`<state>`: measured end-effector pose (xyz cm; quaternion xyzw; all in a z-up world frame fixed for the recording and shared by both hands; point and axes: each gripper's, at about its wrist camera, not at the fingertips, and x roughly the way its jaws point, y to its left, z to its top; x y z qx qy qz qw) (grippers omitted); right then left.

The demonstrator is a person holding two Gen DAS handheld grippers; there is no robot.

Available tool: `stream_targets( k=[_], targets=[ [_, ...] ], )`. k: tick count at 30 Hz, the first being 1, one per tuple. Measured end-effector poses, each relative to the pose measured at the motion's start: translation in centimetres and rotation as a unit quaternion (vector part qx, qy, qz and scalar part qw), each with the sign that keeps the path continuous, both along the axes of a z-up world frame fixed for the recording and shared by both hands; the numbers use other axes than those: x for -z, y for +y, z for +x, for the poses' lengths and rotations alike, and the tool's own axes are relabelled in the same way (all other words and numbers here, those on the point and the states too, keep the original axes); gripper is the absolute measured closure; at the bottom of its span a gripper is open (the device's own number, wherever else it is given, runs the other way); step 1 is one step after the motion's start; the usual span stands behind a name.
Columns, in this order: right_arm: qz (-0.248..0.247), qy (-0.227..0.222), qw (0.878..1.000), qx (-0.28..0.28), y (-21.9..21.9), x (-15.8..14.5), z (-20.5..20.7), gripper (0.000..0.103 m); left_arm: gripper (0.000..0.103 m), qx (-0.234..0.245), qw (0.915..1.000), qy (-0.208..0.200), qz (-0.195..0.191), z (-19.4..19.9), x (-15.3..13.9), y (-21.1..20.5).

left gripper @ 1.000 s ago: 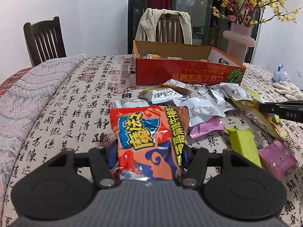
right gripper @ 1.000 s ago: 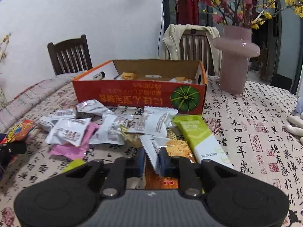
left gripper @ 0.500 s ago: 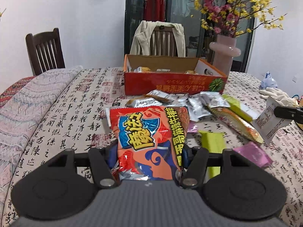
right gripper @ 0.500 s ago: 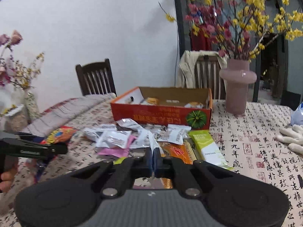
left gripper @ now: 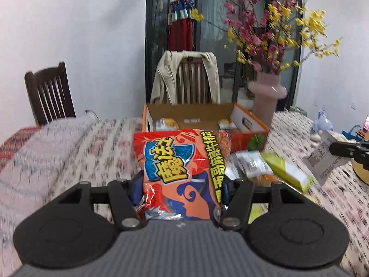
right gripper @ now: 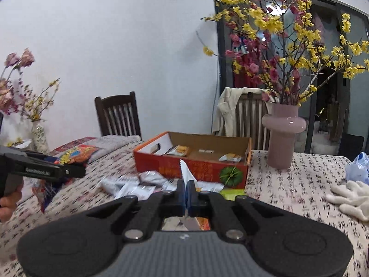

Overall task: Organize snacks
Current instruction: 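Carry the chip bag and white packet into the orange box and release both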

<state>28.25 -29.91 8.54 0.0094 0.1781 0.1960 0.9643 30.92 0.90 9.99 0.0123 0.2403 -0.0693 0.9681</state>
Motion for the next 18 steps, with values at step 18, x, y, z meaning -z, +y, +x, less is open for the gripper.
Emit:
stream_targets(
  k=[18],
  targets=[
    [-0.020, 0.003, 1.000, 0.022, 2.9, -2.7, 25.5, 0.102, 0.042, -0.049, 0.9987, 0.012, 0.013, 25.5, -0.5, -1.0]
  ],
)
